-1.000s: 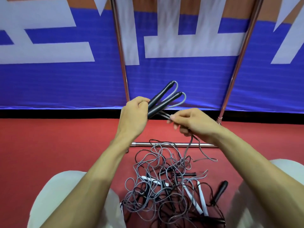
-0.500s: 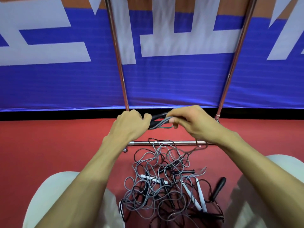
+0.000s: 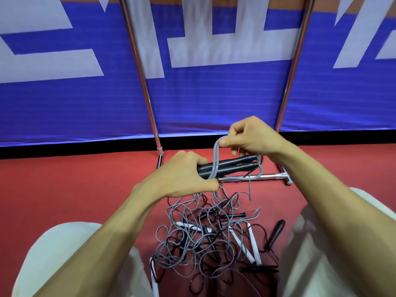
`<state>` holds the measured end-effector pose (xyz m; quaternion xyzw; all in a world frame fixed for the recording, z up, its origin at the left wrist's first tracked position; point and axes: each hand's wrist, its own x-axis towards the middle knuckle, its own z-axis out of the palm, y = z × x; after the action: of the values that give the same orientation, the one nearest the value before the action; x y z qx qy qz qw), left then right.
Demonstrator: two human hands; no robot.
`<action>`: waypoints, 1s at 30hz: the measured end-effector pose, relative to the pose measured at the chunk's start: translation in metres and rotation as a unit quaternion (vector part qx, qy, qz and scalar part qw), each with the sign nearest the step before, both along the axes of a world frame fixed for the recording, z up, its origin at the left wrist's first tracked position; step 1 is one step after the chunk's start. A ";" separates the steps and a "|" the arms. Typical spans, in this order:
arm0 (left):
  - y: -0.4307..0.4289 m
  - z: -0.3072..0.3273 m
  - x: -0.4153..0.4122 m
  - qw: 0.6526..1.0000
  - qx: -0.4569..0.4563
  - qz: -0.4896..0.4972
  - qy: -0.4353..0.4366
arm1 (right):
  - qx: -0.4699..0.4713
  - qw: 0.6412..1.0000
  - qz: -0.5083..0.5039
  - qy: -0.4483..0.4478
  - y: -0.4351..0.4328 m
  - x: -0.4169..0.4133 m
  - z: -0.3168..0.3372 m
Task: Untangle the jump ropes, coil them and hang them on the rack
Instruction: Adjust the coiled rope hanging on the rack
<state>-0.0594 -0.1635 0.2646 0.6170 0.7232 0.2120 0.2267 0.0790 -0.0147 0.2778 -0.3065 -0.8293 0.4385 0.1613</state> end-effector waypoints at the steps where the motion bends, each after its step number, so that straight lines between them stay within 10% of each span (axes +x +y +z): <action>1: -0.002 0.003 0.001 1.000 -0.003 -0.014 -0.023 | -0.048 0.999 0.011 0.013 0.003 0.003 0.001; 11: 0.000 0.018 -0.009 0.890 0.115 0.125 -0.424 | -0.041 0.995 0.007 0.094 0.010 -0.008 -0.011; 19: 0.003 0.005 -0.033 0.941 0.138 0.222 -0.217 | 0.183 0.955 0.163 -0.167 -0.016 -0.010 -0.021; 30: 0.003 0.003 -0.039 0.983 0.007 0.157 0.098 | 0.444 0.881 0.158 0.039 -0.024 -0.006 -0.009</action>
<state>-0.0980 -0.1605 0.2680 0.5152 0.8281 0.1885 0.1148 0.0730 -0.0392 0.2684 -0.0503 -0.9674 0.0558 0.2418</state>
